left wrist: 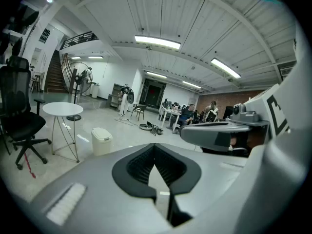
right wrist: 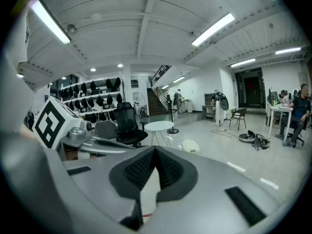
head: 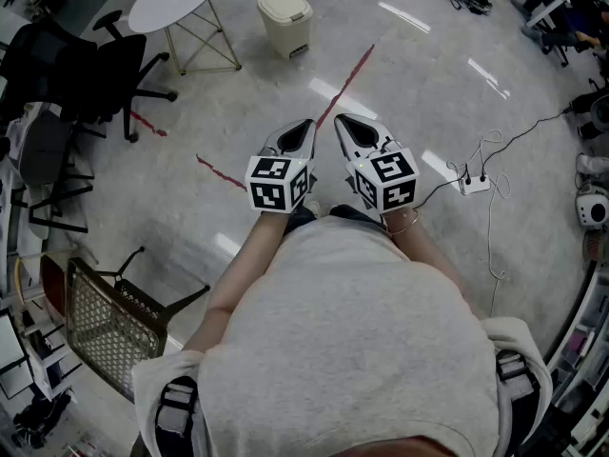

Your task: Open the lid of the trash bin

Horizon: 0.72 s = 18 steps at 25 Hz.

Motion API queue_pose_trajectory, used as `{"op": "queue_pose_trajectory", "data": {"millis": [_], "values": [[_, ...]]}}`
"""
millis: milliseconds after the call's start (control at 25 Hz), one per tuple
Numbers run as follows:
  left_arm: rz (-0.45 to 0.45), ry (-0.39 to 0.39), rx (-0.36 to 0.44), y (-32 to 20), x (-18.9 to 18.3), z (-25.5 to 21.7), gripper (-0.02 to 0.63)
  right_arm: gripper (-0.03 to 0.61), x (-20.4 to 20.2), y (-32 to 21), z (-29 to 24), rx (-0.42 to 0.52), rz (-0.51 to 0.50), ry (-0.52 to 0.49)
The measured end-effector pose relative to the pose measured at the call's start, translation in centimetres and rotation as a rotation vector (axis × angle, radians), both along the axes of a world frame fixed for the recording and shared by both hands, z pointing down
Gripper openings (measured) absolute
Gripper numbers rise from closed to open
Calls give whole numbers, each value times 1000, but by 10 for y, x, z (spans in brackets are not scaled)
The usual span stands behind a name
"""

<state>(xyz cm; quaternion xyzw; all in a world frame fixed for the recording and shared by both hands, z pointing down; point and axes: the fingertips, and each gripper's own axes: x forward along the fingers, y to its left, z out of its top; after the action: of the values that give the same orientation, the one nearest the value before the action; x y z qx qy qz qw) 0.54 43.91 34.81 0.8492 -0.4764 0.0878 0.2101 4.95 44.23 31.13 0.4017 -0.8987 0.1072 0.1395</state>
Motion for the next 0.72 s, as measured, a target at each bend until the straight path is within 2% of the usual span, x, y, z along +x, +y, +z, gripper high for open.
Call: {"op": "queue_pose_trajectory", "data": {"millis": [200,720], "values": [[-6,-4,-35,-2,-6,7,9,8,5,-5,3,-17,29,-13],[-19,8,-40,-6,-3,11,9,8,13,-10,10,-42,43,-23]]}}
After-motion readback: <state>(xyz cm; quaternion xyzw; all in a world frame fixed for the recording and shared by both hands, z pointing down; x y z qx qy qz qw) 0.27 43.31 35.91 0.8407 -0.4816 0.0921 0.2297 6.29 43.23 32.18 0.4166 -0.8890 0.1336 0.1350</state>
